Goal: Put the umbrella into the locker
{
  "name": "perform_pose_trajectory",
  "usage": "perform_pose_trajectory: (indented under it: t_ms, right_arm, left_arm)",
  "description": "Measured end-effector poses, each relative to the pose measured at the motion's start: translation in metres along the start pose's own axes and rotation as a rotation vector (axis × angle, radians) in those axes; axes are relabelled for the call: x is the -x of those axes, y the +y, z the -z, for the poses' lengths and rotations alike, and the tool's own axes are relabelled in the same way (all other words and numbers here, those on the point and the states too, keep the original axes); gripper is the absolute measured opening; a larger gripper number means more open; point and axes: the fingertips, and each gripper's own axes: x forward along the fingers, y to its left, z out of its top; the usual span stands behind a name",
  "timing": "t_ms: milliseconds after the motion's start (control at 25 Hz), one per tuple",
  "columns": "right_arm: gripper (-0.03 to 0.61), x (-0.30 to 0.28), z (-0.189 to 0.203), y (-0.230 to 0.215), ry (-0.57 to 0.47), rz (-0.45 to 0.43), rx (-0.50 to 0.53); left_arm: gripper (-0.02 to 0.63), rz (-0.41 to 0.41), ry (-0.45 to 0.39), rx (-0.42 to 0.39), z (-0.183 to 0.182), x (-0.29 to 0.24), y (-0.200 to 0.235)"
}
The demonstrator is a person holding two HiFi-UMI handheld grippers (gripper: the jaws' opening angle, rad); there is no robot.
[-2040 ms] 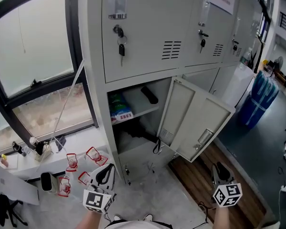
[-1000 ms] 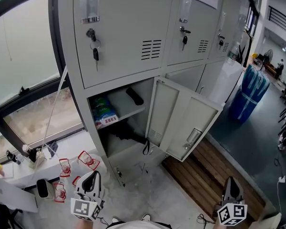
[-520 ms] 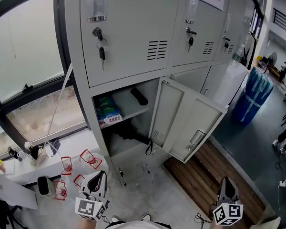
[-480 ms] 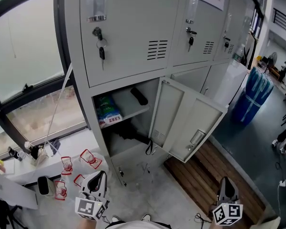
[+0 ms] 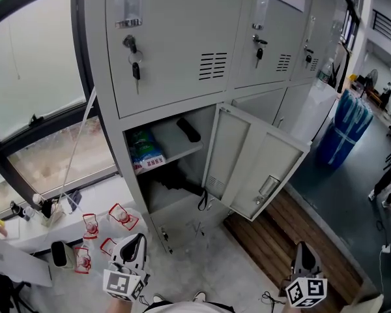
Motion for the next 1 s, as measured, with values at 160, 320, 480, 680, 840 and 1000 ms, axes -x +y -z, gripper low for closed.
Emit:
perform_pose_trajectory:
  t_ms: [160, 320, 480, 680, 840, 1000]
  right_arm:
    - [0.018, 0.002, 0.003, 0.003, 0.008, -0.002, -0.001]
    - [0.018, 0.004, 0.005, 0.005, 0.018, -0.008, 0.011]
    - [0.018, 0.006, 0.006, 0.006, 0.016, -0.009, 0.005]
    - [0.018, 0.006, 0.009, 0.011, 0.020, -0.023, -0.001]
    - [0.017, 0.007, 0.013, 0.013, 0.051, -0.018, 0.017]
    - [0.017, 0.008, 0.014, 0.015, 0.057, -0.029, 0.011]
  left_arm:
    - [0.028, 0.014, -0.005, -0.002, -0.002, -0.002, -0.003]
    - [0.028, 0.020, 0.001, -0.001, 0.000, -0.001, -0.005]
    - [0.028, 0.019, 0.000, 0.002, 0.000, 0.001, -0.005]
    - [0.028, 0.020, 0.006, 0.003, 0.001, 0.006, -0.006]
    - [0.028, 0.014, 0.004, 0.004, 0.002, 0.010, -0.005]
    - [0.028, 0.012, 0.005, 0.008, 0.003, 0.012, -0.005]
